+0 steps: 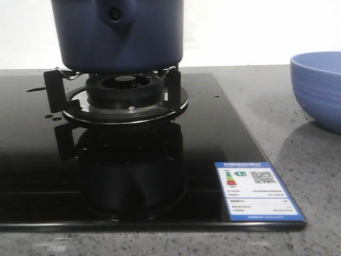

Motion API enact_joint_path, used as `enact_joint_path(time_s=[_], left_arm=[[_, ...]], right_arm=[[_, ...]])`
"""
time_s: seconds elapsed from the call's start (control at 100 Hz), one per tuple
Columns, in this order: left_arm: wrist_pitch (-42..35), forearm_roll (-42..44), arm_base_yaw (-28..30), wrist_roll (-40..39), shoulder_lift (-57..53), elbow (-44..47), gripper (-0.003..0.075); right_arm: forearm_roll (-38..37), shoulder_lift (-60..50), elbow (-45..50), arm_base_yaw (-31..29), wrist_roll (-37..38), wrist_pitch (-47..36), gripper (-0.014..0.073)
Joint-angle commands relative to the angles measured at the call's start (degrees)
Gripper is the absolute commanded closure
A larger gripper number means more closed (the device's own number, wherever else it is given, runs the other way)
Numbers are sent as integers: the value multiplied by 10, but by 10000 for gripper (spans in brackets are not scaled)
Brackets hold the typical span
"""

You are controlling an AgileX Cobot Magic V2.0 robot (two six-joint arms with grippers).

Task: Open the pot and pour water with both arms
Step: 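Move left gripper to the pot lid knob, right gripper toward blue bowl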

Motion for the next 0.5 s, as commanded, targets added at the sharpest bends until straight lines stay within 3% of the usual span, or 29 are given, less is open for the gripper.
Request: enact_joint_path(time_s=[0.0, 0.18, 0.3, 0.39, 0.49], left_arm=[[15, -105, -36, 99, 32, -46, 724], [102, -367, -61, 353, 77, -71, 724], [102, -485, -61, 425, 103, -72, 707], [88, -507, -61, 447, 122, -82, 589], [70, -507, -61, 447, 144, -105, 330]], right_arm=[[84, 32, -39, 16, -69, 0, 663], [240, 51, -48, 19, -209, -6, 663], [262, 51, -48, 19, -260, -25, 663], [262, 51, -48, 19, -287, -38, 662], [262, 51, -48, 19, -298, -51, 616]])
